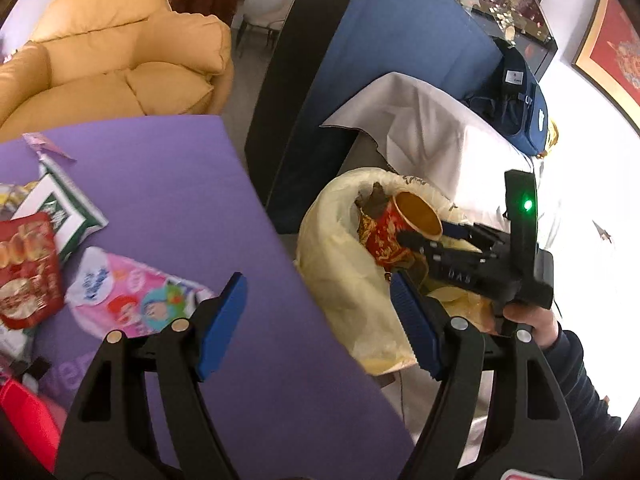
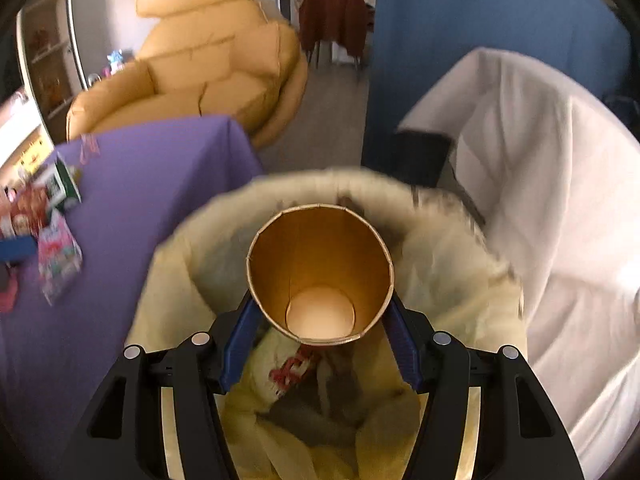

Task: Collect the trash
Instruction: 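Move both grippers back over the table toward the remaining trash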

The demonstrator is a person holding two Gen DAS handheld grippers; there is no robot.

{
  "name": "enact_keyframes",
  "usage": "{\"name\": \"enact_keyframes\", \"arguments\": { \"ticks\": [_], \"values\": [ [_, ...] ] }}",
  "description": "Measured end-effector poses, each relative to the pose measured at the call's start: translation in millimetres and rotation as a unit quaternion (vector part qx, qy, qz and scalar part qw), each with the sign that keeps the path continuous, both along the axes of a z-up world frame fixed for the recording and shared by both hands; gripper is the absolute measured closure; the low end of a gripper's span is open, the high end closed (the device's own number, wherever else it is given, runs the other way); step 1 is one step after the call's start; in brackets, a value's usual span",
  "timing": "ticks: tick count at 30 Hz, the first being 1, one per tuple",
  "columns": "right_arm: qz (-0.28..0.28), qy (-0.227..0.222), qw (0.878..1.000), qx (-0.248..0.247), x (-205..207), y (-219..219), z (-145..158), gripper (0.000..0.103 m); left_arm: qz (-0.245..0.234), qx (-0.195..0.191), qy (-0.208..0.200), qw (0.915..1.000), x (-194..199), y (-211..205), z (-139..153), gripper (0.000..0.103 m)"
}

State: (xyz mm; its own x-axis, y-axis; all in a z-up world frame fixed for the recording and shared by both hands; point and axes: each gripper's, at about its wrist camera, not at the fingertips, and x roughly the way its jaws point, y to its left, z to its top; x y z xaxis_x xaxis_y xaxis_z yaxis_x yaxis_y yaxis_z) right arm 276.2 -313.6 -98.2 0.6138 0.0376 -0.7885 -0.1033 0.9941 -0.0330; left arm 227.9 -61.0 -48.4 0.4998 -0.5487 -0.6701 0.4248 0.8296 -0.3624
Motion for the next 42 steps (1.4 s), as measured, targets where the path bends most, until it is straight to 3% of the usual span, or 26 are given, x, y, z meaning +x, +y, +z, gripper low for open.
{"name": "enact_keyframes", "arguments": {
  "ticks": [3, 7, 14, 22, 29, 34, 42],
  "values": [
    [-0.011, -0.003, 1.0, -0.008, -9, 3, 3, 0.046, 0.009, 0.0, -0.007, 0.9999, -8, 12, 3, 0.033],
    [-0.007, 0.0, 1.0, 0.019, -22, 10, 10, 0.044, 0.032, 0.007, -0.019, 0.9993, -17, 33, 7, 0.033],
    [-0.022, -0.043, 0.999, 0.008, -53, 17, 28, 0.043, 0.054, 0.017, -0.034, 0.9978, -31, 66, 11, 0.031],
    [-0.04, -0.05, 0.998, 0.02, -70, 24, 42, 0.042, 0.071, 0.002, -0.04, 0.9967, -42, 107, 9, 0.027],
    [0.035, -0.058, 0.996, 0.064, -84, 84, 62, 0.042, 0.088, 0.032, -0.056, 0.994, -53, 134, 15, 0.027],
    [0.086, -0.069, 0.992, 0.053, -86, 139, 62, 0.042, 0.131, 0.067, -0.095, 0.9846, -59, 165, 32, 0.027],
    [0.137, -0.057, 0.987, 0.06, -86, 185, 45, 0.042, 0.202, 0.105, -0.095, 0.9693, -49, 219, 33, 0.027]
  ]
}}
